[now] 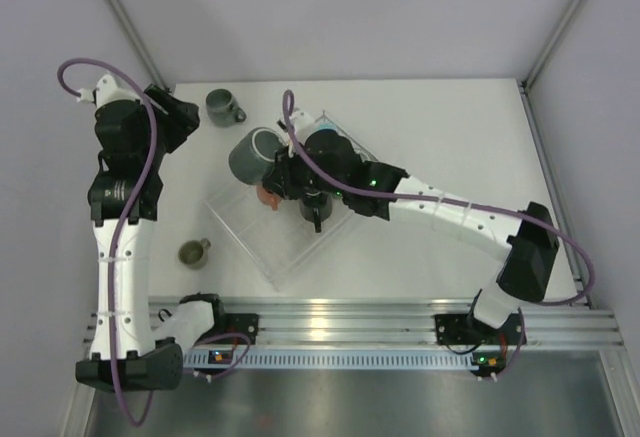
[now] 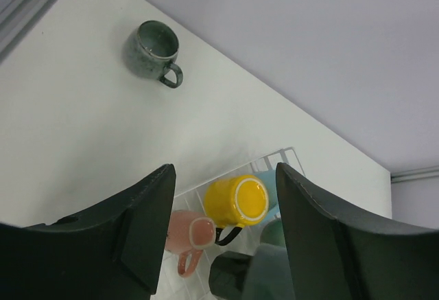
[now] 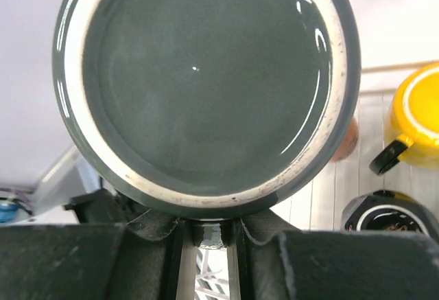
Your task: Load the cups into the dish rack
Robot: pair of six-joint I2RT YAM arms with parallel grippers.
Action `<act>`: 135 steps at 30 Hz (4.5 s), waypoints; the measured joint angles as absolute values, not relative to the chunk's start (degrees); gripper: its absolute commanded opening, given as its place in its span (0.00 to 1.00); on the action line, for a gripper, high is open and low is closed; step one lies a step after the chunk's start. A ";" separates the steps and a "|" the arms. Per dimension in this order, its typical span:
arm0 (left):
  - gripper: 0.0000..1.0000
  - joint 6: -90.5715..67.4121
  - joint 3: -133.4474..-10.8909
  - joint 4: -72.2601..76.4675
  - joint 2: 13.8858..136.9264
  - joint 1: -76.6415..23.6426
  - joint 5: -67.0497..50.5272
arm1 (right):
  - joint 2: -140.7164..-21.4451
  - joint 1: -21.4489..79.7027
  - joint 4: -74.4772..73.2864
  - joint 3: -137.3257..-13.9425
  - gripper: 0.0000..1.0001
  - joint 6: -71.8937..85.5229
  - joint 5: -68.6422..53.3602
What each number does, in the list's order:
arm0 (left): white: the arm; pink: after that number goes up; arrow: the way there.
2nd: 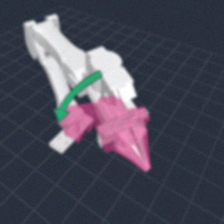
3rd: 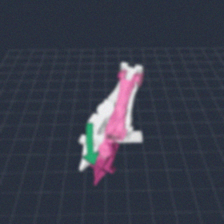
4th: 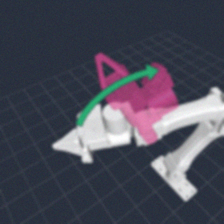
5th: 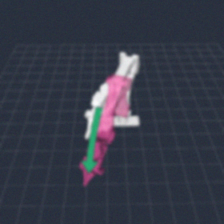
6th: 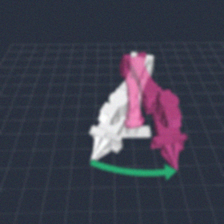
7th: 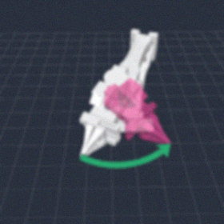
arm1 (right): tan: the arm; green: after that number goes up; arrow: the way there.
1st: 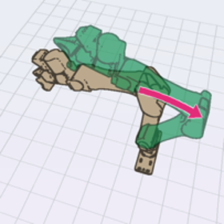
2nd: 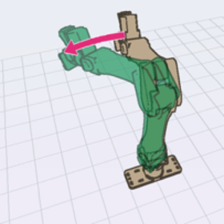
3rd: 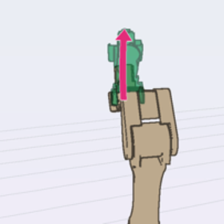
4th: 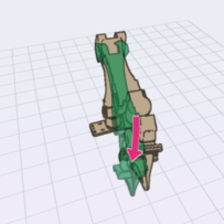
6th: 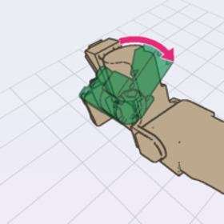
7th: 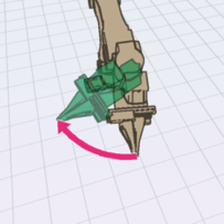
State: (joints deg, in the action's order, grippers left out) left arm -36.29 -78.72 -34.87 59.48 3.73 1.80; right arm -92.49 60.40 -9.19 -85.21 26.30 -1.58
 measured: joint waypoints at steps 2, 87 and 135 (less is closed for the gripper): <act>0.66 -36.01 -79.13 -34.92 57.87 3.73 1.41 | -94.80 61.87 -11.42 -86.39 0.00 25.43 0.84; 0.67 -35.03 -78.74 -36.69 52.58 3.73 -1.41 | -121.93 67.79 -18.48 -101.65 0.45 22.44 8.67; 0.61 -34.89 -123.66 -36.29 129.27 9.45 5.23 | -57.28 67.70 -15.31 -64.75 0.99 20.67 12.32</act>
